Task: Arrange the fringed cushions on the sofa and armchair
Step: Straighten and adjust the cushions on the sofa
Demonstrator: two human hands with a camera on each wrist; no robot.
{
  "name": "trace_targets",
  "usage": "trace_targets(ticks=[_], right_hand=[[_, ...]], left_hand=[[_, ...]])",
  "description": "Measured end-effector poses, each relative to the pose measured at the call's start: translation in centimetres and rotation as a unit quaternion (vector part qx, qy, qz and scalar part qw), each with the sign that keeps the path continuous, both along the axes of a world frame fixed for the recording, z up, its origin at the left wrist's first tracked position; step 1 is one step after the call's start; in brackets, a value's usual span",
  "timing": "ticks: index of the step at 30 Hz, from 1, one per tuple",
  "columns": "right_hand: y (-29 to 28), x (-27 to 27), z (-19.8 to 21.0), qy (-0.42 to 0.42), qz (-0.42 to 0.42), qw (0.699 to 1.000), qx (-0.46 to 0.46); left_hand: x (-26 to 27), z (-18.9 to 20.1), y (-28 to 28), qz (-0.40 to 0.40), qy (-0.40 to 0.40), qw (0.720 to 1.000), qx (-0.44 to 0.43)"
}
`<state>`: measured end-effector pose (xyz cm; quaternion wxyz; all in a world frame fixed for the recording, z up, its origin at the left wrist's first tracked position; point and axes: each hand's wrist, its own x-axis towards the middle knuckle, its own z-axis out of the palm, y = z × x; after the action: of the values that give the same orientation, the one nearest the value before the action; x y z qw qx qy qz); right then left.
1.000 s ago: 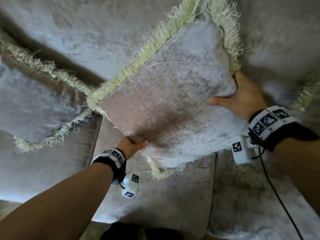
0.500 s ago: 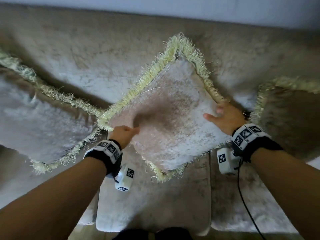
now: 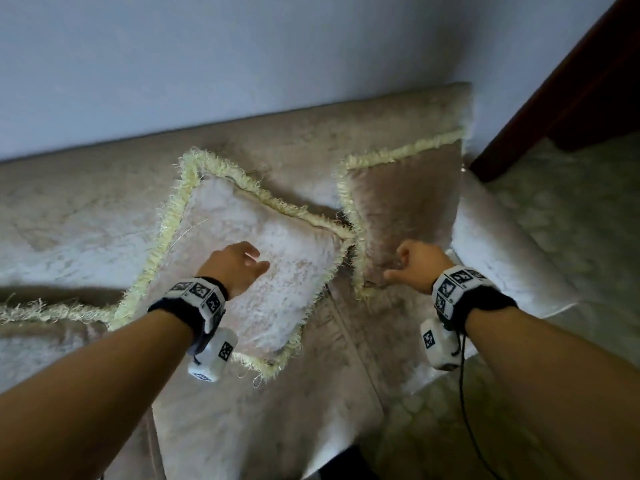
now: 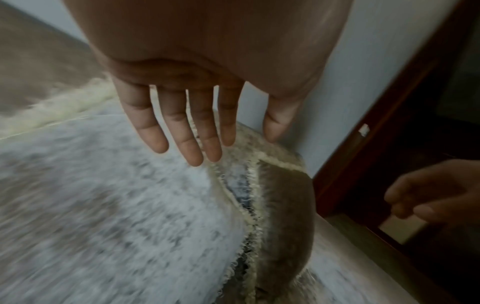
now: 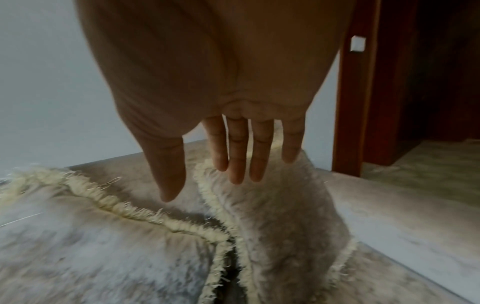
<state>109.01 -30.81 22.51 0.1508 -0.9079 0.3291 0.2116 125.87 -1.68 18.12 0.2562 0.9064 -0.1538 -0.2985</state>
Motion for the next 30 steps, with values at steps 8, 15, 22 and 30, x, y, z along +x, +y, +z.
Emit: trace_targets(ticks=[8,15,22,30], right_hand=[[-5.0,-10.4,4.6,-0.021,-0.038,0.999,-0.014],[-9.7,-20.6,8.0,-0.072,-0.004,0.997,-0.007],[-17.4,-31.8,11.1,-0.052,-0.034,0.998,-0.021],[-21.8,-35.4,12.2,-0.058,-0.037,0.997,-0.033]], left_hand=[[-7.9,6.1,-9.1,-0.178,-0.105,0.977,0.057],[-17.0,9.3,-15.5,-0.195,-0.129,0.968,0.092],[-26.0,12.4,-24.8,-0.262,-0.185,0.942,0.100],[-29.5,13.9,-31.5,-0.285,-0.216,0.930,0.085]])
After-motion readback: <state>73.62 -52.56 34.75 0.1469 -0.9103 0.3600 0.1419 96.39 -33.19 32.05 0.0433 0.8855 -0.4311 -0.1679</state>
